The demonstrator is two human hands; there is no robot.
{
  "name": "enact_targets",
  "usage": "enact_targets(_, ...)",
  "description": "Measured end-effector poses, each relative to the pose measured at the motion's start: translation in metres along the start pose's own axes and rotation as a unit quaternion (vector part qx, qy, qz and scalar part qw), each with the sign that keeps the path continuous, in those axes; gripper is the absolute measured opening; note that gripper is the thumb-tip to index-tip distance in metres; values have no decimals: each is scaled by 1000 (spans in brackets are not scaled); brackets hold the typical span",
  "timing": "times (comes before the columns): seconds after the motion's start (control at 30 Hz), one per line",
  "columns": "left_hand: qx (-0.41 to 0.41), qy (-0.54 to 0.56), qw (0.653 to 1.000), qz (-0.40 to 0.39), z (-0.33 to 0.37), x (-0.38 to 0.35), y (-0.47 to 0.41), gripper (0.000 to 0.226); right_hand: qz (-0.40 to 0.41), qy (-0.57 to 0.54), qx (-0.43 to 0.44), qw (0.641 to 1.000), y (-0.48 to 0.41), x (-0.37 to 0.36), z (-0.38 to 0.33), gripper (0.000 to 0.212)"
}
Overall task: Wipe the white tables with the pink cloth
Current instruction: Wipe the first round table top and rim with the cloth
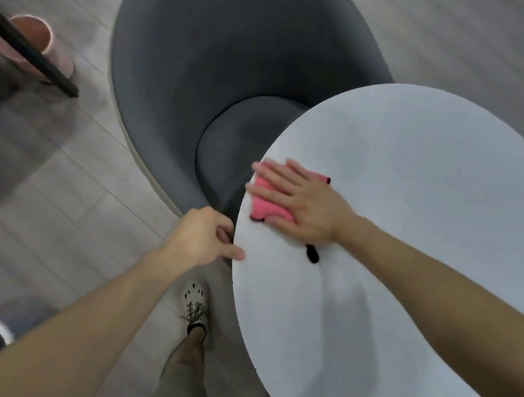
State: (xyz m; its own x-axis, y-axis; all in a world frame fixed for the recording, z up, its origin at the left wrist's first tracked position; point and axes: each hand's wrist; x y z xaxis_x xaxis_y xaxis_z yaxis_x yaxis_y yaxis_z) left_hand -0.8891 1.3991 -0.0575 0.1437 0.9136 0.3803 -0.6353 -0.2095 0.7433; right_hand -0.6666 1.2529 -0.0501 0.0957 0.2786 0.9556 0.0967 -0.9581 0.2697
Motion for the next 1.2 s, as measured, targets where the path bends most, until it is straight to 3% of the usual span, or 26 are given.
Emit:
enact_targets(0.03, 4, 21, 1000, 0, 0, -1, 1, 26, 10, -7, -96, 995, -2, 5, 38, 66)
enact_targets(0.1, 14, 45, 999, 5, 1, -1, 5, 25, 46, -61, -304, 950, -12, 16, 90, 69)
enact_targets(0.17, 23, 61, 998, -2, 4, 1, 7, 26, 88, -95, -392, 911, -31, 14, 64, 72)
enact_targets(0.2, 25, 62, 998, -6, 7, 2, 8, 26, 94, -83, -349, 929, -36, 9, 30, 71)
enact_targets(0.27, 31, 47, 998, -7, 11, 4, 10, 25, 37, -48, -86, 995, -21, -3, -38, 67)
enact_targets(0.33, 42, 34, 998, -8, 16, 4, 13, 24, -4, -18, 128, 992, 4, -7, -41, 63)
enact_targets(0.37, 50, 34, 998, -8, 17, 3, 13, 23, 7, -14, 146, 989, 9, -5, -12, 60)
enact_targets(0.4, 56, 35, 998, -7, 18, 1, 12, 22, 18, -15, 89, 996, 7, -3, 28, 58)
enact_targets(0.47, 65, 35, 997, -5, 19, 1, 11, 21, 47, -28, -160, 986, -1, 8, 102, 62)
enact_targets(0.53, 70, 22, 997, -10, 20, 4, 9, 23, 82, -84, -360, 925, -18, 13, 122, 67)
enact_targets(0.57, 71, 14, 997, -15, 20, 5, 8, 23, 100, -91, -402, 906, -30, 13, 101, 69)
enact_targets(0.6, 70, 5, 997, -21, 22, 7, 7, 24, 110, -85, -385, 913, -37, 9, 68, 69)
enact_targets(0.63, 68, -3, 997, -25, 23, 8, 7, 24, 98, -75, -307, 944, -36, 4, 26, 68)
enact_targets(0.7, 55, -28, 998, -29, 23, 10, 8, 25, 48, -55, -77, 994, -7, -9, -49, 64)
enact_targets(0.77, 46, -47, 997, -30, 23, 9, 7, 25, 21, -45, 43, 998, 34, -17, -56, 63)
enact_targets(0.8, 43, -52, 997, -33, 24, 9, 6, 25, 19, -39, 33, 999, 46, -20, -35, 63)
enact_targets(0.87, 42, -70, 996, -37, 23, 11, 4, 24, 45, -40, -136, 989, 49, -21, 21, 64)
enact_targets(0.93, 30, -101, 994, -36, 23, 13, 0, 26, 95, -80, -375, 919, 24, -11, 61, 67)
enact_targets(0.97, 21, -124, 992, -30, 22, 15, -1, 29, 106, -106, -452, 879, 2, -6, 63, 70)
enact_targets(1.0, 14, -148, 988, -26, 21, 16, -2, 32, 104, -119, -479, 863, -21, -2, 52, 72)
enact_targets(1.03, 3, -174, 984, -27, 20, 20, -2, 34, 103, -116, -456, 876, -39, -1, 30, 72)
enact_targets(1.13, -30, -224, 972, -60, 23, 38, -1, 38, 95, -67, -236, 965, -25, -14, -60, 64)
enact_targets(1.2, -48, -246, 966, -60, 30, 58, -6, 38, 86, -67, -211, 971, 20, -28, -87, 64)
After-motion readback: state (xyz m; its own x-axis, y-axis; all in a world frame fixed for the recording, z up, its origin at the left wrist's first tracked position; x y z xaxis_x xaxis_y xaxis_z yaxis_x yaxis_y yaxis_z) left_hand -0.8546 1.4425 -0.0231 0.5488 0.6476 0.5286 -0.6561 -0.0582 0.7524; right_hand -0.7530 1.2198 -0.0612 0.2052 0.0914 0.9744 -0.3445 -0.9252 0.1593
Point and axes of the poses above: each hand's wrist, its own y-axis away from the middle knuckle, its own x-axis out of the back of the hand, z = x × y, and after that the axes turned 8 degrees about -z, right-handed
